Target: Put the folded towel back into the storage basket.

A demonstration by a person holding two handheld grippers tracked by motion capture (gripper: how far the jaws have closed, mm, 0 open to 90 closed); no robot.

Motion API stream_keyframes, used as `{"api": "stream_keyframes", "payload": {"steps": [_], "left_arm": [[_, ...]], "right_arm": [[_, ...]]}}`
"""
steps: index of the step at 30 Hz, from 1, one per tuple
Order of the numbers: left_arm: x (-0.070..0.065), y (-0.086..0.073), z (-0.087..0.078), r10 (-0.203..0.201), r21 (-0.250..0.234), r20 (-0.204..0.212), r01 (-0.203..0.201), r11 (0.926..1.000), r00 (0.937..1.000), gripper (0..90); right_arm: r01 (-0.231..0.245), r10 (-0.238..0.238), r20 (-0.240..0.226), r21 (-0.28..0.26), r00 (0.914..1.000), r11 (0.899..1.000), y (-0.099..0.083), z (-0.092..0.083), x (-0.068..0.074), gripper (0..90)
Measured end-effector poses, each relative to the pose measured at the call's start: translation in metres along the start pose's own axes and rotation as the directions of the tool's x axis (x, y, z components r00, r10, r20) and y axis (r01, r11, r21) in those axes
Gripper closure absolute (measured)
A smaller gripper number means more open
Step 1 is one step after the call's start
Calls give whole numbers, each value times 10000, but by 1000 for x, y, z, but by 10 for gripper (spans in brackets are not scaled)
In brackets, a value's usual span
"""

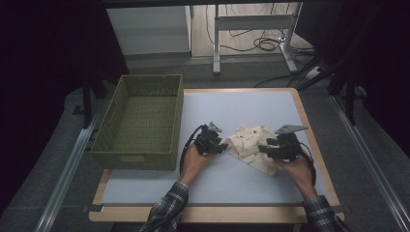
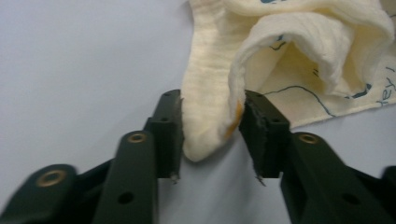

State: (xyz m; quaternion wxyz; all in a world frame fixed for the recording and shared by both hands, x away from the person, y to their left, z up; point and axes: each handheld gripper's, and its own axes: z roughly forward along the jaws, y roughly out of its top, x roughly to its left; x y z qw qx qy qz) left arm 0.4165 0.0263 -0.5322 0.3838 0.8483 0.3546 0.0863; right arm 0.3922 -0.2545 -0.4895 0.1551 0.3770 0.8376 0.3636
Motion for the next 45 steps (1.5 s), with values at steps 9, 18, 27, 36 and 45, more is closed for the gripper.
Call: {"api": "stream_keyframes", "payload": {"steps": [9,18,27,36,45], "left_arm": [[-2,3,-23,-25,-188,-110,23,9998,9999,871],[6,3,-40,-451,69,-690,457,9989,9966,855],[6,-8,-26,-301,347,-658,324,9989,9974,684],[5,-14,-26,-237,343,-585,257,9991,9980,632],[3,-16,-19,-225,361,-638,249,9990,9977,676]], "right_arm": [[63,-46,949,-178,9955,9998,-11,-33,-10,868],[-1460,1462,2240,-177,9636,9891,-45,-88,-72,802],[-749,779,1099,-307,9909,9967,-26,-72,-48,608],[-59,56,-827,-28,9966,10000,-5,-29,7,575],[567,-468,-1144,844,9923,9948,-7,18,40,543]]}}
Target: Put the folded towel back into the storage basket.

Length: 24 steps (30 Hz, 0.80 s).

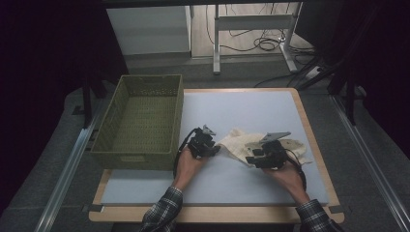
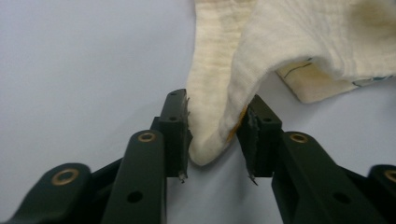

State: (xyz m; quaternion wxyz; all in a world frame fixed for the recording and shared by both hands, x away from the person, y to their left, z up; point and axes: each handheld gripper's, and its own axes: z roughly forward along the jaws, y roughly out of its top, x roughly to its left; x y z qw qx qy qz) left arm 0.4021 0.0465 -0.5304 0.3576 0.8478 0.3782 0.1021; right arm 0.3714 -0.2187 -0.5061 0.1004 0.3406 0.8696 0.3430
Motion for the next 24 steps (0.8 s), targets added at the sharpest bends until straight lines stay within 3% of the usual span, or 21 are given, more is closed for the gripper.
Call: {"api": "stream_keyframes", "payload": {"steps": [2,5,8,11,14,18,19,20,21,22,24], "left_arm": [[1,0,0,-4,-32,23,5,10000,10000,722],[0,-1,0,14,-62,58,-14,10000,10000,794],[0,-1,-3,112,-32,158,-112,9999,9998,845],[0,6,-8,-44,-191,261,49,9998,9997,855],[3,28,-19,136,-436,68,-133,9990,9999,858],[14,81,-30,465,-479,-900,-509,9976,9949,855],[20,97,-29,346,-413,-1407,-408,9983,9894,839],[26,110,-28,159,-294,-1957,-221,9993,9805,762],[30,120,-28,-104,-232,-2304,52,9997,9730,618],[31,125,-29,-214,-292,-2299,151,9995,9730,525],[24,124,-31,53,-501,-2197,-167,9986,9755,478]], "right_arm": [[364,-381,582,288,9976,9989,-2,8,4,682],[299,-305,546,122,9980,9995,-4,10,4,857],[181,-185,426,107,9989,9998,-3,5,2,871],[78,-67,361,-303,9993,9995,3,-10,-4,870],[-34,80,596,-766,9982,9971,20,-28,-19,870],[-345,460,745,-1499,9962,9881,58,-50,-46,865],[-389,561,956,-1736,9938,9840,69,-55,-54,849],[-421,713,1402,-2010,9876,9787,80,-58,-62,778],[-563,963,1861,-2095,9778,9762,89,-61,-71,718],[-838,1265,2066,-2040,9702,9754,96,-63,-79,694],[-949,1436,2182,-2193,9653,9710,97,-71,-86,689]]}}
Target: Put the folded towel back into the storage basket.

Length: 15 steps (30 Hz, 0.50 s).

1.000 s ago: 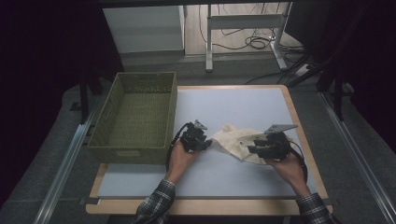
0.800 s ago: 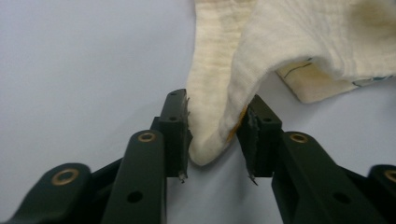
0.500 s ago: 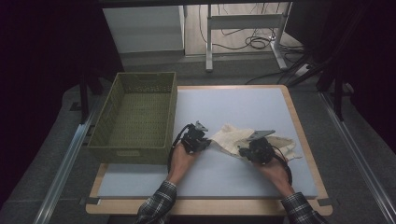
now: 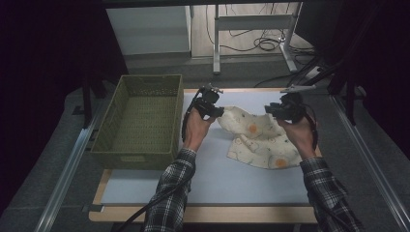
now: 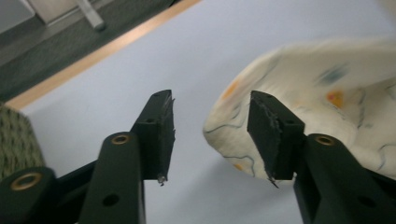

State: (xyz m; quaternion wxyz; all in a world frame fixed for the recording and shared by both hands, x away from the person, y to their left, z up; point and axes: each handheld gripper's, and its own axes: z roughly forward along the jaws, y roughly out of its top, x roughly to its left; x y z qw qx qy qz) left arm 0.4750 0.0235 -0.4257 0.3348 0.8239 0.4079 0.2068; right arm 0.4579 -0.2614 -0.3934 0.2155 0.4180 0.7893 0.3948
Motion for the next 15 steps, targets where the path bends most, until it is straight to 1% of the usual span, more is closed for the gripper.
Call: {"api": "stream_keyframes", "payload": {"steps": [1,3,4,6,7,8,10,12,14,15], "left_arm": [[-5,-5,-2,244,-128,40,-243,9996,9997,451],[-14,-19,-3,429,-228,280,-423,9988,9987,425],[-18,-28,-3,414,-233,470,-403,9989,9980,410],[-25,-46,-2,383,-191,938,-367,9991,9948,406],[-29,-55,-2,417,-159,1173,-401,9991,9922,408],[-33,-64,-1,373,-195,1416,-349,9992,9892,415],[-42,-80,3,372,-86,1988,-362,9993,9793,436],[-51,-92,9,397,-34,2202,-400,9992,9747,451],[-59,-101,16,246,-54,2618,-240,9997,9648,471],[-63,-104,18,298,-44,2647,-297,9995,9639,471]], "right_arm": [[33,-34,-25,-39,10000,10000,-2,-4,-2,687],[76,-77,-223,-29,9997,10000,-13,-11,-6,676],[-5,7,-306,71,9995,10000,-20,-13,-7,673],[-10,22,-336,362,9994,9993,-37,-15,-11,664],[-61,78,-367,473,9993,9989,-47,-17,-13,662],[-117,141,-418,575,9990,9983,-56,-18,-15,662],[-188,222,-390,864,9990,9961,-75,-21,-19,662],[-310,347,-338,1046,9988,9940,-94,-26,-23,662],[-389,412,-161,1204,9990,9920,-110,-32,-26,662],[-434,452,-115,1242,9989,9913,-118,-36,-28,662]]}}
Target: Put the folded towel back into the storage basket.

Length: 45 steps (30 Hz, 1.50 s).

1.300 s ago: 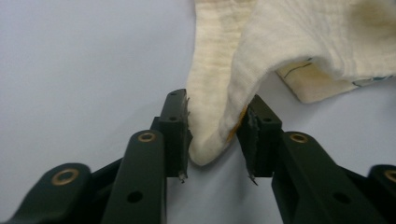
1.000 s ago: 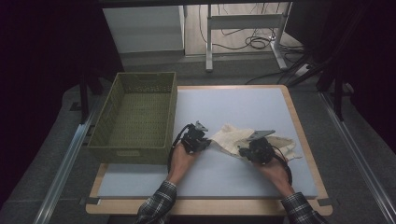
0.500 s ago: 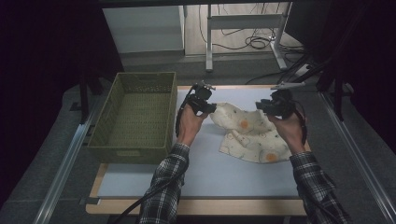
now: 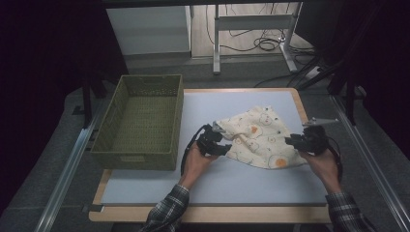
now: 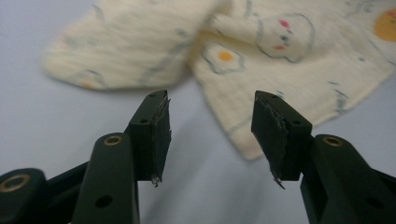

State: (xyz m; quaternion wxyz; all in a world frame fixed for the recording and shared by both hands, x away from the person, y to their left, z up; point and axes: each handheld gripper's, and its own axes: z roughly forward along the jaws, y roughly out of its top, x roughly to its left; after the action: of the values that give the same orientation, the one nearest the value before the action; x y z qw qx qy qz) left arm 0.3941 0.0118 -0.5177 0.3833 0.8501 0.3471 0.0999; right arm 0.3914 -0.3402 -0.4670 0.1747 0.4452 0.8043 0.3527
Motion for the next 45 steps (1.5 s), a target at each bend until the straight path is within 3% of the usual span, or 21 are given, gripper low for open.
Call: {"api": "stream_keyframes", "payload": {"steps": [6,10,12,13,15,19,26,32,39,41,45], "left_arm": [[-14,-8,19,294,-170,-135,-296,9994,9995,481],[-21,-11,20,240,-395,-186,-247,9989,9995,660],[-24,-12,20,161,-417,68,-158,9990,9998,816],[-25,-12,19,167,-377,45,-165,9992,9999,857],[-26,-12,14,141,-269,83,-139,9995,9999,872],[-24,-21,-12,-94,-543,85,99,9985,9999,873],[-29,-54,-53,-480,-576,172,490,9971,9987,870],[-43,-80,-67,-675,-447,276,687,9966,9973,863],[-60,-99,-78,-799,-362,607,822,9960,9950,843],[-63,-101,-80,-608,-254,550,623,9977,9966,806],[-59,-98,-84,-641,-382,285,651,9971,9975,597]], "right_arm": [[-391,382,438,186,9983,9991,-40,-12,-13,640],[-456,414,585,721,9974,9964,-60,-2,-16,614],[-521,491,786,362,9957,9980,-66,-3,-14,700],[-555,530,726,331,9960,9979,-68,-4,-12,776],[-504,484,511,370,9975,9980,-69,-6,-8,845],[-235,218,329,525,9992,9983,-72,-13,2,860],[-130,133,-593,47,9982,9999,-84,-27,29,863],[104,-116,-991,-123,9950,9999,-95,-40,50,863],[-15,24,-1368,63,9906,10000,-113,-53,62,863],[-46,72,-1434,183,9896,9998,-119,-54,65,862],[-129,127,-1444,-4,9894,9999,-120,-58,63,807]]}}
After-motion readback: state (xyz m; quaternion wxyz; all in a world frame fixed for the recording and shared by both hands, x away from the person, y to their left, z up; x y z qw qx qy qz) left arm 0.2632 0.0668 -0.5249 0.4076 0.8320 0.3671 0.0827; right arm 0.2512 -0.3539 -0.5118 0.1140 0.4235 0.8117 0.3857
